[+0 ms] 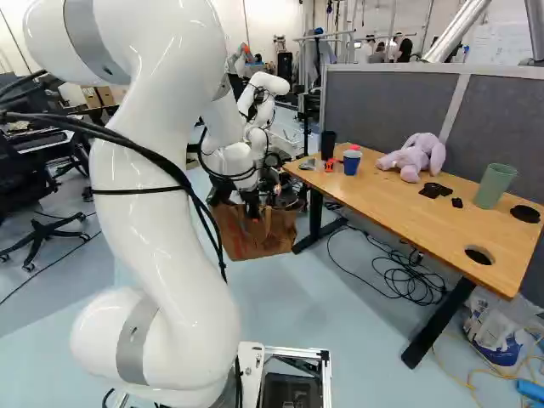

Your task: Pick up the bag on the ground and place it on the table

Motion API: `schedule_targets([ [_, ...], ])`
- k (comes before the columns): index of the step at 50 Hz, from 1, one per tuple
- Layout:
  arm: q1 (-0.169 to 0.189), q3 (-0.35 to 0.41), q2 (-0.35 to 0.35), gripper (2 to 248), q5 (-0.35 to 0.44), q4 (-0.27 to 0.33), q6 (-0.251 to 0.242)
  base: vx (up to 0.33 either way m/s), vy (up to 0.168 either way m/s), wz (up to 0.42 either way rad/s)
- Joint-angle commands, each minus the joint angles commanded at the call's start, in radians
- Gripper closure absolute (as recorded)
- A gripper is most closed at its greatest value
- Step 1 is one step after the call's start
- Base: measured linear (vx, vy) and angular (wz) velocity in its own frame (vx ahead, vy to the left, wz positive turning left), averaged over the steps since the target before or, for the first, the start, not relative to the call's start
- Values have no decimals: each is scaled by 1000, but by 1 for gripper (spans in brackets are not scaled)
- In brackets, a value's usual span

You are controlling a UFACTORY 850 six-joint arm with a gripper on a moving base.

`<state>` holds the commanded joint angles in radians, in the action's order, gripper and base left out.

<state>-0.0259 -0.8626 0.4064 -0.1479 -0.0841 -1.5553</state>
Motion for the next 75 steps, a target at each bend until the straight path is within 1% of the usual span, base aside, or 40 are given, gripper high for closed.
schedule_targets([
  [75, 4, -127, -109, 232, -296, 0, 0, 0, 0, 0],
])
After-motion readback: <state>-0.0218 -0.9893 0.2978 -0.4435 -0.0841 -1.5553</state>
